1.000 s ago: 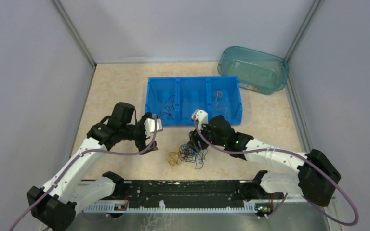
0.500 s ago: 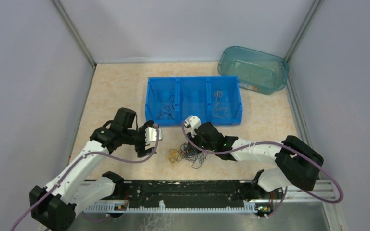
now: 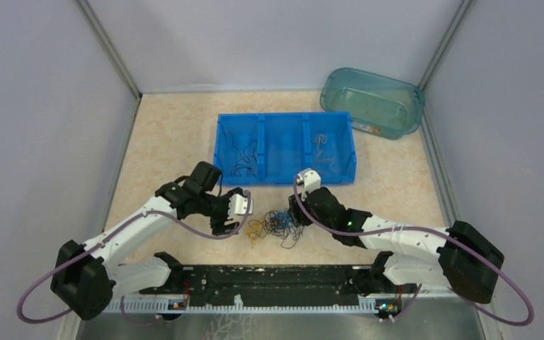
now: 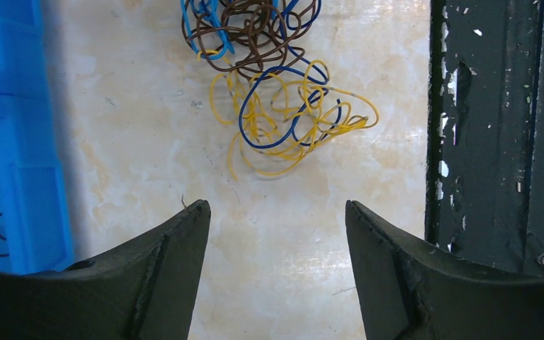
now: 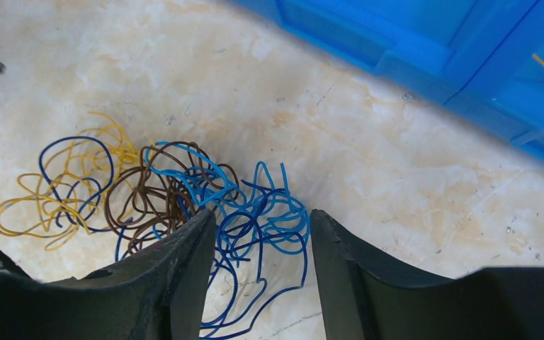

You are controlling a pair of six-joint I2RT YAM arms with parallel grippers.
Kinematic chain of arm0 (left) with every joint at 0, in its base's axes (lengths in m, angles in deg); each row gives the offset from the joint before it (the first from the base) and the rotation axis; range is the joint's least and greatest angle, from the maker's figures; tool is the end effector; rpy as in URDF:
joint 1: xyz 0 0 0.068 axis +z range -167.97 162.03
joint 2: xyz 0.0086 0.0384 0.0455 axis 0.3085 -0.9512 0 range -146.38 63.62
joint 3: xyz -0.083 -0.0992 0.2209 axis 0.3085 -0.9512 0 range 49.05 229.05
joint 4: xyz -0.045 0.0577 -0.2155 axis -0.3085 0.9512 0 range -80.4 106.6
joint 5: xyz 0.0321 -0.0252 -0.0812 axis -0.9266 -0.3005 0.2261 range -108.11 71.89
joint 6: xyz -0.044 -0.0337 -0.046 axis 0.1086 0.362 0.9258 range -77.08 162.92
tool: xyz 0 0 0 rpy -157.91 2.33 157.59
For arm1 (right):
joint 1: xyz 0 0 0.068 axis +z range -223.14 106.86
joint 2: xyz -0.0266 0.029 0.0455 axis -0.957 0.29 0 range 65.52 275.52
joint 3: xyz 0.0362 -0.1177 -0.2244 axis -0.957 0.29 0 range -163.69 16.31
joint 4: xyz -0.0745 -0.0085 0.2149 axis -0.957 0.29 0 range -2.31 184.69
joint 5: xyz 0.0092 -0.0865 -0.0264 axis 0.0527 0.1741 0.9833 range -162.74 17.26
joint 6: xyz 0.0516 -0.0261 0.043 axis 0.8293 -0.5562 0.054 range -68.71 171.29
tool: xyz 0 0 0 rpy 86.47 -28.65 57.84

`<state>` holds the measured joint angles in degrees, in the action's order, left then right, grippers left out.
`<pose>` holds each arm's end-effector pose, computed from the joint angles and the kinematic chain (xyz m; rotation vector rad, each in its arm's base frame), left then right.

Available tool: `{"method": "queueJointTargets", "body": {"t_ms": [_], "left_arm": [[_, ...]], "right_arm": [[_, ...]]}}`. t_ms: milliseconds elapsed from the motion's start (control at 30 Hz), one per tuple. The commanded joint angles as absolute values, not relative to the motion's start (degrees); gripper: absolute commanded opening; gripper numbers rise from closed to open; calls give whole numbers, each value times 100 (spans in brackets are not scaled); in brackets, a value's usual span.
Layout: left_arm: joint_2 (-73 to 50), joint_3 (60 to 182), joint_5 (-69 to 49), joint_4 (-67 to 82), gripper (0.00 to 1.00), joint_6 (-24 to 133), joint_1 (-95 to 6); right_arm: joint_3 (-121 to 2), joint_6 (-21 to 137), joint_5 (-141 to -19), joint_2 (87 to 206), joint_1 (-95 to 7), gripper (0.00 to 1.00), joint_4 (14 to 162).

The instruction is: Untangle the cables

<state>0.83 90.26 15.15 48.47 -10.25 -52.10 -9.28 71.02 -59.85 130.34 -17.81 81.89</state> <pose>0.1342 -0.1304 0.2042 1.8501 1.6566 -0.6213 0.1388 0.1774 0.1785 -0.5401 2.1158 0.5194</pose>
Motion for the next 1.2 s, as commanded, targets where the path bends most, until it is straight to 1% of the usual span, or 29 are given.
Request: {"method": "queueJointTargets", "body": {"t_ms": [0, 133, 233, 300, 400, 500, 633, 967, 1100, 1167], "left_arm": [[-13, 9170, 1601, 4668, 75, -923, -5404], [-47, 9115, 1476, 4659, 74, -783, -5509], [-154, 9293, 1294, 4819, 74, -782, -5508], [-200, 9375, 1211, 4918, 74, -726, -5506], [-168, 9396, 1061, 4964, 74, -668, -5506], [-15, 9432, 926, 4941, 75, -555, -5497], [146, 9556, 1038, 5181, 76, -537, -5472], [363, 9871, 1263, 5354, 76, -404, -5471], [425, 10077, 1237, 5381, 76, -313, -5471], [452, 10227, 1254, 5381, 76, -327, -5471]], "right_arm": [[-1079, 7258, -5806, 12711, -1771, 55, 8135], [-1344, 7060, -6316, 12950, -1933, 57, 8051], [-1580, 6906, -6948, 13348, -2127, 56, 8091], [-1660, 6904, -7065, 13515, -2228, 54, 8198], [-1679, 7085, -7201, 13605, -2369, 50, 8214], [-1746, 7141, -7104, 13650, -2379, 47, 8339], [-1715, 7224, -6909, 13614, -2425, 45, 8585], [-1489, 7087, -6966, 13851, -2514, 40, 8091], [-1592, 6914, -6857, 14121, -2512, 34, 8022], [-1618, 6857, -6780, 14193, -2511, 29, 7990]]}}
